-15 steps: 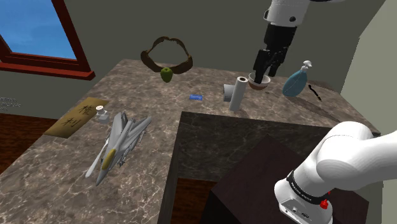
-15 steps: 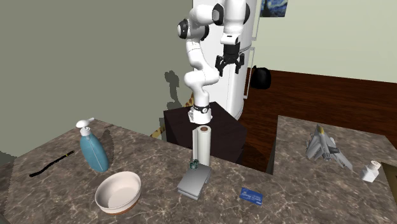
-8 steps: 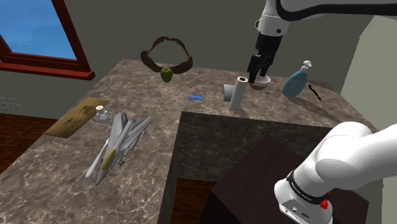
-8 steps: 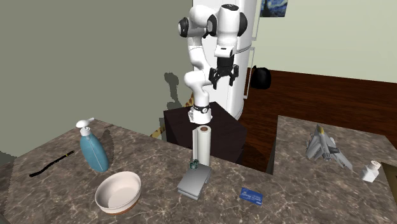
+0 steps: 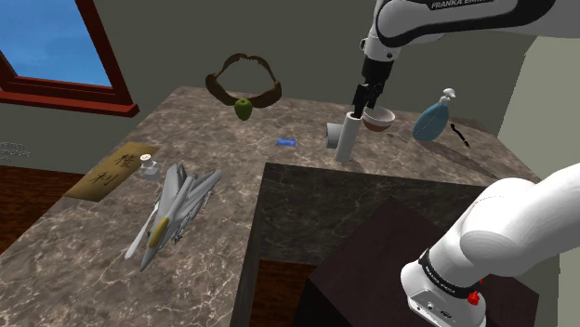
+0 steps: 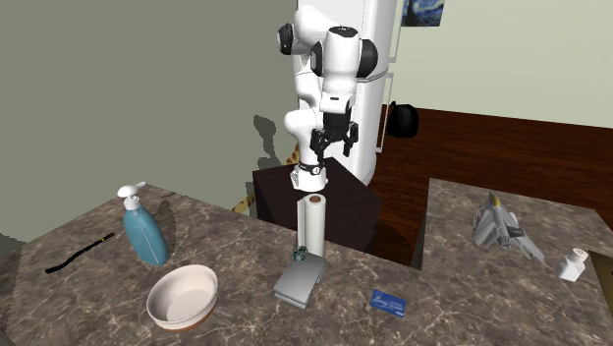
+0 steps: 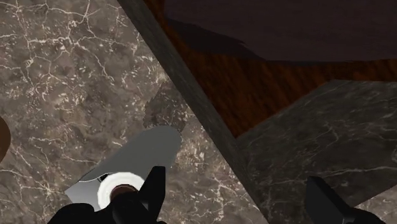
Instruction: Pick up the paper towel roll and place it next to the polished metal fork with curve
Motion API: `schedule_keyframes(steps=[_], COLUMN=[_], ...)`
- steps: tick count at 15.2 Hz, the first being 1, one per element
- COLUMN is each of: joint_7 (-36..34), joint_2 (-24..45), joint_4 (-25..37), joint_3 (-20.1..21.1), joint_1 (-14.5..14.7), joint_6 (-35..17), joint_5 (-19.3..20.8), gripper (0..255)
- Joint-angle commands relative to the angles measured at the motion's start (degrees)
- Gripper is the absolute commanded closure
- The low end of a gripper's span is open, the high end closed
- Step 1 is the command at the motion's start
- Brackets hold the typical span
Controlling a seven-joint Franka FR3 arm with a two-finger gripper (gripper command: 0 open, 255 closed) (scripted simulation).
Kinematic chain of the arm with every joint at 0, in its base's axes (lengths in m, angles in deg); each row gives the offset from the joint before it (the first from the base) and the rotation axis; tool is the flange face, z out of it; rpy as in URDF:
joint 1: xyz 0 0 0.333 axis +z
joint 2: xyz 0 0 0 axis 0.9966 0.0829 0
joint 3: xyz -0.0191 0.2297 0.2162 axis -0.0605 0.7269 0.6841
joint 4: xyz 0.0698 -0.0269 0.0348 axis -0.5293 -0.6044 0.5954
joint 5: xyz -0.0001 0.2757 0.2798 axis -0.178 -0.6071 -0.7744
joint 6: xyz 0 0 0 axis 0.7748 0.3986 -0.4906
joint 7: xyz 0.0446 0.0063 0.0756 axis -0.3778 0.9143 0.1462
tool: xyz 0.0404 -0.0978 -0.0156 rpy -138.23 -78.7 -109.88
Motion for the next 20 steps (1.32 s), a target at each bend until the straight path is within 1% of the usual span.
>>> schedule_keyframes(steps=[1,6,9,10,17,20], joint_7=[2.8,9.4,13.5,14.2,14.6,14.7], joint_2=[3.6,13.2,19.3,20.3,22.3,22.5], joint_4=[1.6,7.0,11.2,12.0,8.6,8.3], joint_3=[-1.5,-4.5,-5.9,-6.1,-6.2,-6.2], joint_1=[-0.2,-0.6,-1.1,-1.2,-1.4,-1.4], joint_6=[-2.6,-8.0,-10.6,-11.0,-16.3,-16.7], joint_5=[0.2,-0.7,-2.1,-2.4,-2.9,-3.0], gripper=[0,0,0,0,0,0])
